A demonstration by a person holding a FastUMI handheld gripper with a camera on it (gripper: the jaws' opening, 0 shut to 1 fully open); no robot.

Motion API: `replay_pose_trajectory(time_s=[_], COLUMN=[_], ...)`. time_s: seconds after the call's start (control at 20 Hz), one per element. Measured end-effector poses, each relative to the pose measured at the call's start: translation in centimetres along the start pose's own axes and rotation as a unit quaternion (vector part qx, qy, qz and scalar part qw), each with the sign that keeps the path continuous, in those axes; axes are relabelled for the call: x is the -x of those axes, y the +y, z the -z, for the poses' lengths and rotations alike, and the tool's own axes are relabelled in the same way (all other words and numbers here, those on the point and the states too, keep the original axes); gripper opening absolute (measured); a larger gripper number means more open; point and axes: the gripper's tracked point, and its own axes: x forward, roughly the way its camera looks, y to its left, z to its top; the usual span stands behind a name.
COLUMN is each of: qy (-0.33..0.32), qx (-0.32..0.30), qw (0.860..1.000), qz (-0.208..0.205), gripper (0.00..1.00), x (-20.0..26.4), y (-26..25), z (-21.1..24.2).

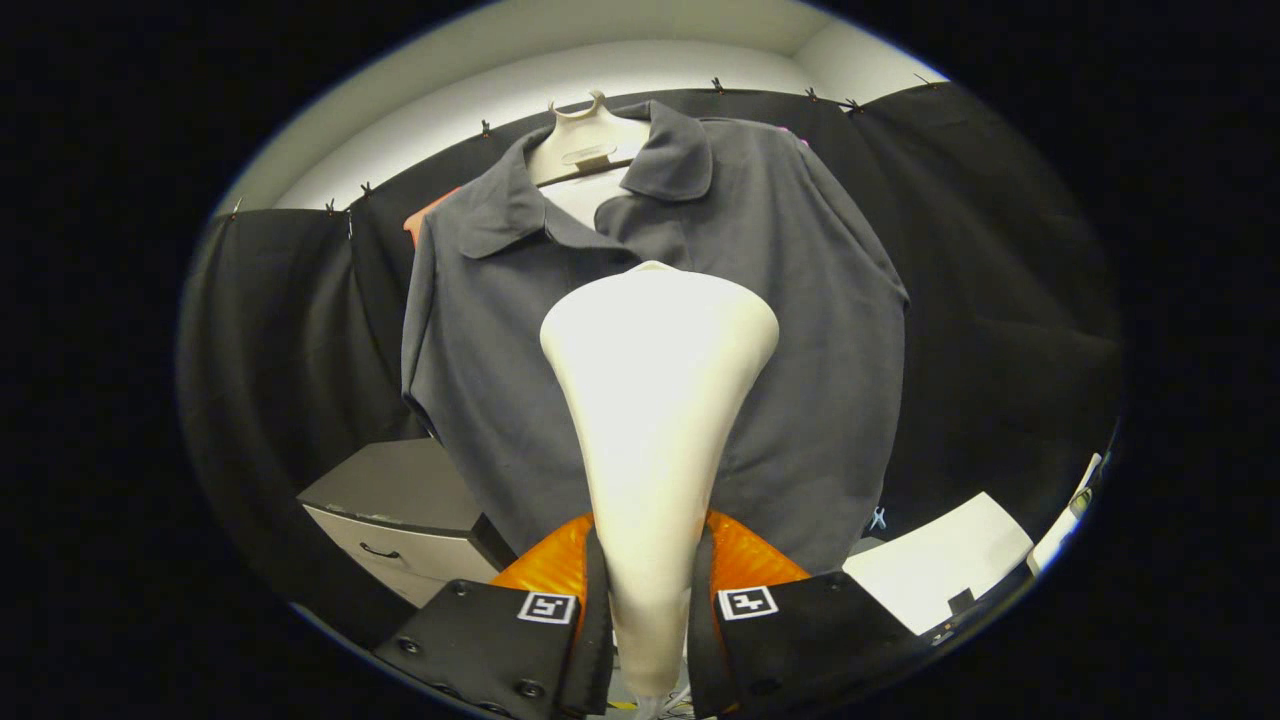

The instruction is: Iron the clothes twice with a garment steamer, once on the left side and once on the right side.

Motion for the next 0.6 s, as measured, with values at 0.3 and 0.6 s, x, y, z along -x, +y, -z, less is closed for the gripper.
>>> replay_pose_trajectory(time_s=[0.3,0.6], qy=[-0.035,-0.057], qx=[0.003,0.014], qw=[0.999,0.998], qz=[0.003,0.015], gripper=[0.38,0.38], x=[0.1,-1.3], y=[-2.2,-4.1], z=[-5.4,-8.9])
